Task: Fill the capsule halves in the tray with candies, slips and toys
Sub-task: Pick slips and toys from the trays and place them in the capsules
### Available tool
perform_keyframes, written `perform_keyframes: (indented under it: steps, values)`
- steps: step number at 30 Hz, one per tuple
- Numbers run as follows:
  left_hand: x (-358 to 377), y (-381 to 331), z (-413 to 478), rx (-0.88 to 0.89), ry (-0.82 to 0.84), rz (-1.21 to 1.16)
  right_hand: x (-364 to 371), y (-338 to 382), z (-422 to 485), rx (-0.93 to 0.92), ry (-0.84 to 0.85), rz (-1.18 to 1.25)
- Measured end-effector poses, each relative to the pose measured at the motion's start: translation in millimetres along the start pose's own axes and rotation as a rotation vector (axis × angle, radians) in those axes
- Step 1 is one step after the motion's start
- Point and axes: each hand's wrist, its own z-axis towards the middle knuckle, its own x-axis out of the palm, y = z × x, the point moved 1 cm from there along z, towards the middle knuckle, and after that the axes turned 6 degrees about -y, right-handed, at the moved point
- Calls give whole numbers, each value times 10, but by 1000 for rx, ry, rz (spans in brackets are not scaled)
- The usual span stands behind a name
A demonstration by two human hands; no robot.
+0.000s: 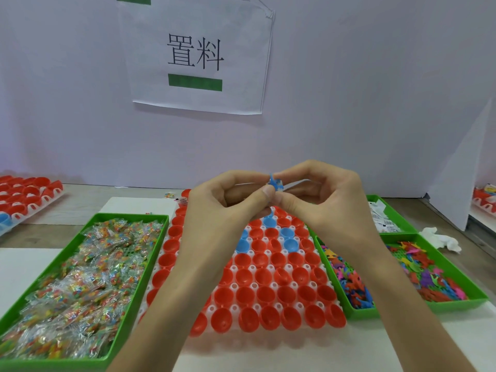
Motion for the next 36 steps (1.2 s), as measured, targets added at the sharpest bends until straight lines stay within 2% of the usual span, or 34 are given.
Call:
perform_keyframes:
  steps: [6, 9, 14, 20, 26, 28, 32, 34, 36]
  values:
    - [-20, 13, -9, 82, -11, 61, -25, -4, 17, -19, 86, -20]
    - [-8, 3, -21, 170, -32, 192, -74, -14, 33, 12, 146, -29]
    - [25, 38, -48, 304, -43, 443, -91, -31, 38, 55, 154, -82]
    - [-49, 124, -2, 182, -62, 466, -18, -114, 26, 88, 200, -91]
    - [-159, 66, 93, 91, -4, 402, 33, -177, 13, 150, 125, 2]
    - [-374, -27, 180, 74, -71, 341, 3, -207, 24, 202, 24, 44]
    - [-1065, -281, 351, 172, -390, 232, -25, -302, 70, 206, -136, -47]
    - [-1370, -356, 389, 232, -496, 325, 60, -325, 121, 187, -165, -56]
    - [-1603, -339, 437, 195, -514, 501, 230, -379, 239, 180, -113, -112]
